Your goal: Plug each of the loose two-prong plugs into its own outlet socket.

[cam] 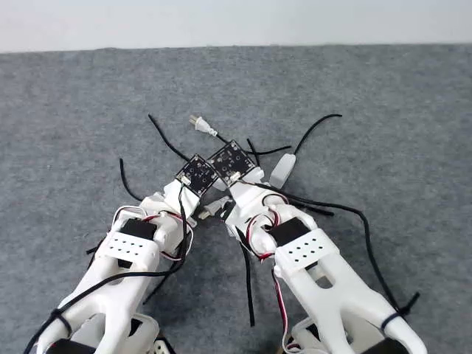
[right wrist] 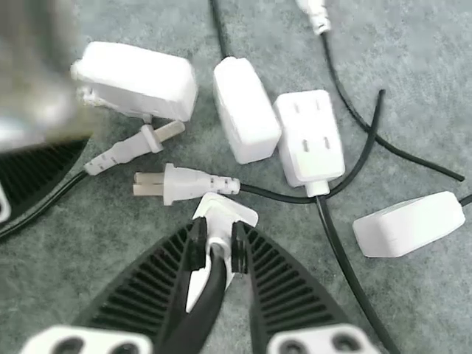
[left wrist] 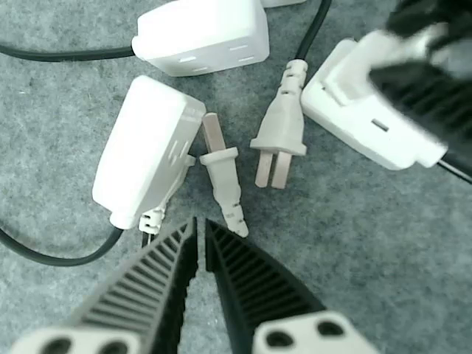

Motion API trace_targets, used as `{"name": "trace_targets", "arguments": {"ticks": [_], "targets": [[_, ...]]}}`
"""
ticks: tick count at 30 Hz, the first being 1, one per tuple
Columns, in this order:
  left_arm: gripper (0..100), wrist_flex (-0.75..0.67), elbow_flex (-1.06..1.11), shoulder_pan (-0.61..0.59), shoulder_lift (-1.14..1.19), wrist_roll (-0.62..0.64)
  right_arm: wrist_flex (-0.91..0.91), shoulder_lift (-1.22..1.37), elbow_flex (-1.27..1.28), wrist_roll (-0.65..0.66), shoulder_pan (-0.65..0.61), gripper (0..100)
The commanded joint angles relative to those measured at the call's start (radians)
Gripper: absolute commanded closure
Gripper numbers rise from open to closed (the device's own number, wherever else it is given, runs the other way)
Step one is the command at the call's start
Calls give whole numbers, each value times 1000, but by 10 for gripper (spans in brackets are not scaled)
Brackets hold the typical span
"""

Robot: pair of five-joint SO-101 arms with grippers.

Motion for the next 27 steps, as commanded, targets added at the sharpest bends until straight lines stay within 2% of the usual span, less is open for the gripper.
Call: {"name": "trace_targets", "arguments": {"ticks": [1,13,23,27], "targets": [[988,-29,-5,3,-28,-14,8,-19,-29,3,-16,989],[988,-29,-5,3,-28,-14,61,-18,-46,15,-8,989],[988,-29,-5,3,-28,-14,147,-13,-126,84,-8,989],[988,-29,-5,3,-28,-14,168,64,-192,104,-8,989]]}}
